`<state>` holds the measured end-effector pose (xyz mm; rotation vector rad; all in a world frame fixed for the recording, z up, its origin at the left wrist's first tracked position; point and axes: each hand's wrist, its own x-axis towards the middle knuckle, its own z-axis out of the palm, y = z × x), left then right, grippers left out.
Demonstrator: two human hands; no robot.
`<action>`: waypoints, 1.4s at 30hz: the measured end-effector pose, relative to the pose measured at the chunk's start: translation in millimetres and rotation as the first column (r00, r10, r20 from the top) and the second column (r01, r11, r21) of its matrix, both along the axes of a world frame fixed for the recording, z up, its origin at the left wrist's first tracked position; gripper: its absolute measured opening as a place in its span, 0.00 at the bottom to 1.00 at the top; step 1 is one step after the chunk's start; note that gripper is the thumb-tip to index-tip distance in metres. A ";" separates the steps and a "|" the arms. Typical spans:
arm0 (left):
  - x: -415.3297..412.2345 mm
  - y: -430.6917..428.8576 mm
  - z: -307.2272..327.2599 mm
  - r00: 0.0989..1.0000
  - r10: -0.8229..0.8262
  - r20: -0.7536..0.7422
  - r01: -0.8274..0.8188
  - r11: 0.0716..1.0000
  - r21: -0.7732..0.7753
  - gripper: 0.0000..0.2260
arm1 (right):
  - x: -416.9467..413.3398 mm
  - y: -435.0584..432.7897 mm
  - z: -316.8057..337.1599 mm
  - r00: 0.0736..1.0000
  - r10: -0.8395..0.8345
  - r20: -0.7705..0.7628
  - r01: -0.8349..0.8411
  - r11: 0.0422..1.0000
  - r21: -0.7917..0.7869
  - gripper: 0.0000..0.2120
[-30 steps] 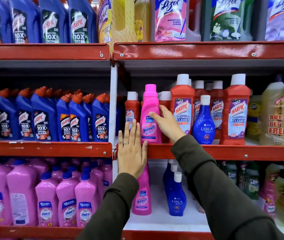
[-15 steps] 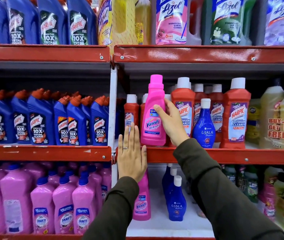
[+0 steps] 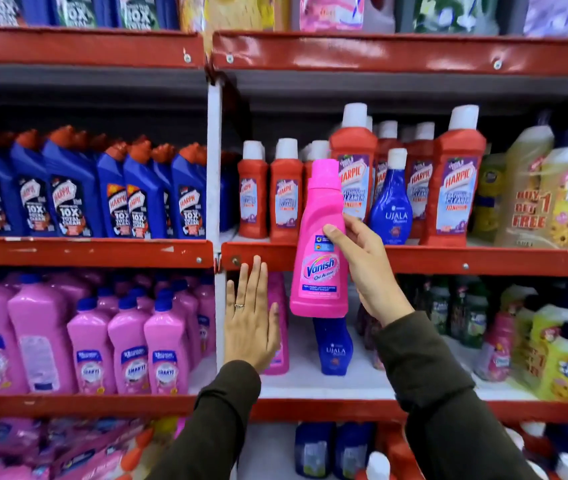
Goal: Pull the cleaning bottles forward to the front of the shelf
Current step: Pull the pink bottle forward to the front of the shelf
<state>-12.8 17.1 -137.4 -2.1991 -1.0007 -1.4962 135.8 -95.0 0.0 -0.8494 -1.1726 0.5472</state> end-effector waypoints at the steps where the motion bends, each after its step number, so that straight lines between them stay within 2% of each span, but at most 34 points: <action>1: -0.4 -1.1 -14.4 1.000 0.002 -0.012 -0.002 0.999 -0.034 0.29 | 0.6 -2.6 -13.3 1.000 0.002 -0.007 -0.002 1.000 -0.013 0.14; 8: 0.4 -2.2 -89.2 0.996 0.010 -0.088 -0.028 0.978 -0.206 0.29 | 7.6 0.0 -103.6 1.000 0.000 0.027 0.004 0.988 -0.158 0.18; 16: 9.9 8.4 -159.5 0.989 0.062 -0.135 -0.110 0.916 -0.385 0.34 | 5.9 37.6 -186.0 0.993 -0.008 0.120 0.042 0.957 -0.287 0.20; 20: 12.5 13.4 -176.5 0.989 0.090 -0.118 -0.130 0.909 -0.395 0.32 | 7.3 63.8 -199.1 0.995 -0.055 0.083 0.077 0.954 -0.290 0.19; 27: 13.4 19.6 -182.9 0.989 0.098 -0.107 -0.130 0.926 -0.355 0.32 | -7.0 95.3 -202.6 0.994 0.068 0.083 -0.036 0.941 -0.337 0.21; 32: 12.3 19.1 -182.4 0.990 0.083 -0.112 -0.118 0.928 -0.355 0.33 | -16.4 104.0 -211.1 0.993 0.091 0.081 -0.056 0.931 -0.361 0.23; 42: 11.2 17.2 -179.8 0.988 0.094 -0.122 -0.131 0.929 -0.345 0.32 | -16.5 106.4 -214.1 0.982 0.078 0.172 -0.013 0.936 -0.350 0.23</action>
